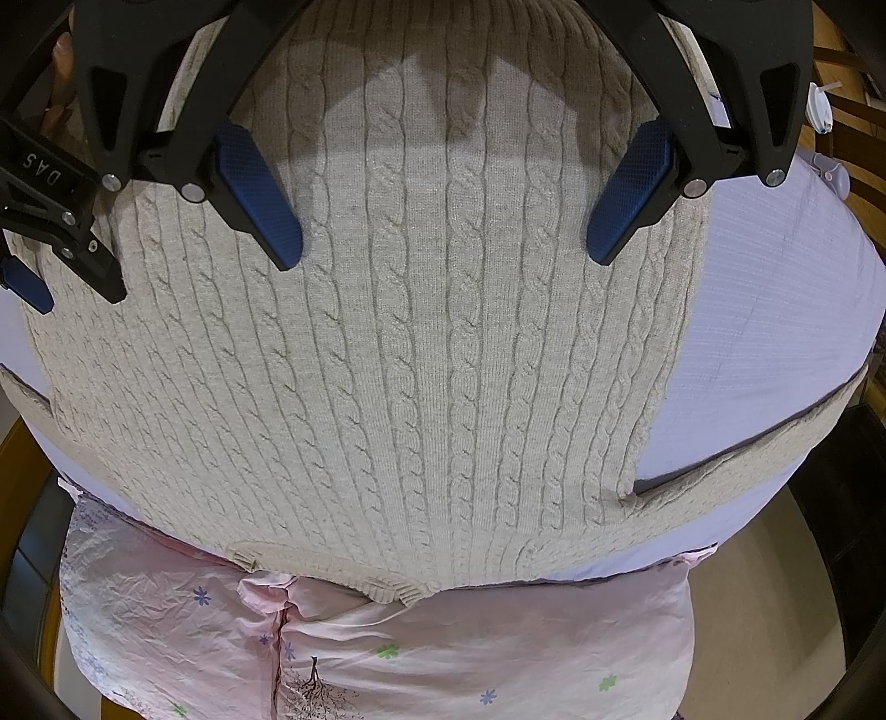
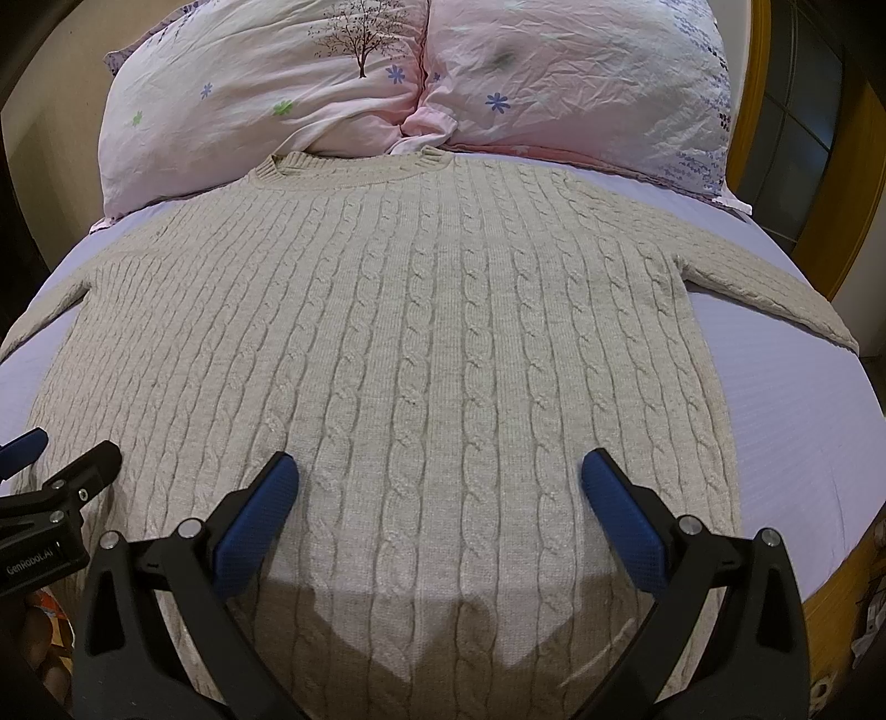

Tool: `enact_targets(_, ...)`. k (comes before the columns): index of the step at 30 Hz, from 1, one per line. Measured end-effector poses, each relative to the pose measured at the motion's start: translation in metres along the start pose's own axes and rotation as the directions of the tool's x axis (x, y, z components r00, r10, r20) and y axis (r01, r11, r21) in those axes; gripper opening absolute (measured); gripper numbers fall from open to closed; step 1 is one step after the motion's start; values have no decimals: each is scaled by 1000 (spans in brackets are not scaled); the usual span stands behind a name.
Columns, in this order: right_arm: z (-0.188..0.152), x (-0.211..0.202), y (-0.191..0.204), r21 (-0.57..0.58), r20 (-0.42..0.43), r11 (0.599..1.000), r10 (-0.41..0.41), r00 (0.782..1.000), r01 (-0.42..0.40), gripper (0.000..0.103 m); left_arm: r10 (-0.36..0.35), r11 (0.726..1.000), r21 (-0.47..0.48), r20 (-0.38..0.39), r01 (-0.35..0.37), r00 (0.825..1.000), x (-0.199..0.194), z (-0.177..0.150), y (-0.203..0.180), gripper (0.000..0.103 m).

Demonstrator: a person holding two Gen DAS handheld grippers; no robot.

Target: Fold small clothes

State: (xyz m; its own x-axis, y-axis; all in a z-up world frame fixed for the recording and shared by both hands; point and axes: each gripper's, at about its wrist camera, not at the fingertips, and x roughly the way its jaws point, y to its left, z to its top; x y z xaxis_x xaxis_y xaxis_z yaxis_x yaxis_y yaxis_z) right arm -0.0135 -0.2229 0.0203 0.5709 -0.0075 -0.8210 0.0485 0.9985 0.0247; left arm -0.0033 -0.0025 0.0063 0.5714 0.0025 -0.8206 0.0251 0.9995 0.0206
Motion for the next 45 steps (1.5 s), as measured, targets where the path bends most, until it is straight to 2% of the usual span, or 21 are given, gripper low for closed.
enact_targets(15, 2, 0, 0, -4, -5, 1000, -1, 1000, 1, 101, 1, 1000, -3, -8, -1, 1000, 4, 1, 1, 102)
enact_targets(27, -3, -3, -1, -41, 53, 999, 28, 998, -26, 101, 0, 1000, 6, -9, 0, 1000, 5, 2, 0, 102)
enact_targets(28, -4, -5, -5, -71, 70, 996, 64, 995, -59, 101, -5, 1000, 14, -4, 5, 1000, 5, 2, 0, 102)
enact_targets(30, 5, -10, -27, -44, 86, 995, 90, 992, -87, 101, -33, 999, 28, 2, 33, 999, 5, 6, 3, 102)
enact_targets(32, 22, -19, -68, 43, 126, 994, 92, 988, -98, 101, -74, 997, 8, 16, 74, 997, 3, 12, 12, 102)
enact_targets(33, 35, -27, -108, 140, 161, 987, 50, 986, -73, 101, -116, 993, -21, 45, 117, 992, 1, 18, 21, 102)
enact_targets(35, 51, -34, -173, 300, 195, 953, -20, 981, -41, 101, -166, 983, -58, 110, 173, 980, -4, 25, 35, 102)
enact_targets(36, 56, -36, -214, 395, 211, 918, -54, 976, -34, 95, -188, 976, -76, 179, 204, 966, -9, 30, 45, 102)
enact_targets(37, 59, -34, -255, 493, 195, 870, -100, 976, -9, 87, -188, 974, -78, 227, 210, 955, -12, 35, 49, 102)
enact_targets(38, 60, -32, -282, 553, 172, 833, -122, 978, 7, 70, -177, 976, -77, 279, 205, 944, -16, 38, 54, 102)
enact_targets(39, 59, -27, -317, 633, 141, 774, -138, 980, 18, 60, -165, 978, -75, 307, 196, 937, -18, 40, 56, 102)
enact_targets(41, 47, -17, -378, 783, 89, 621, -140, 986, 18, 57, -132, 984, -63, 356, 165, 925, -22, 49, 62, 102)
enact_targets(42, 43, -14, -393, 818, 83, 575, -137, 987, 11, 57, -127, 985, -61, 361, 159, 924, -21, 53, 65, 102)
enact_targets(43, 37, -10, -415, 862, 77, 508, -134, 988, 2, 57, -129, 985, -62, 364, 162, 923, -20, 55, 67, 102)
enact_targets(45, 32, 0, -435, 899, 62, 438, -125, 990, -1, 57, -147, 978, -83, 383, 192, 912, -20, 59, 76, 102)
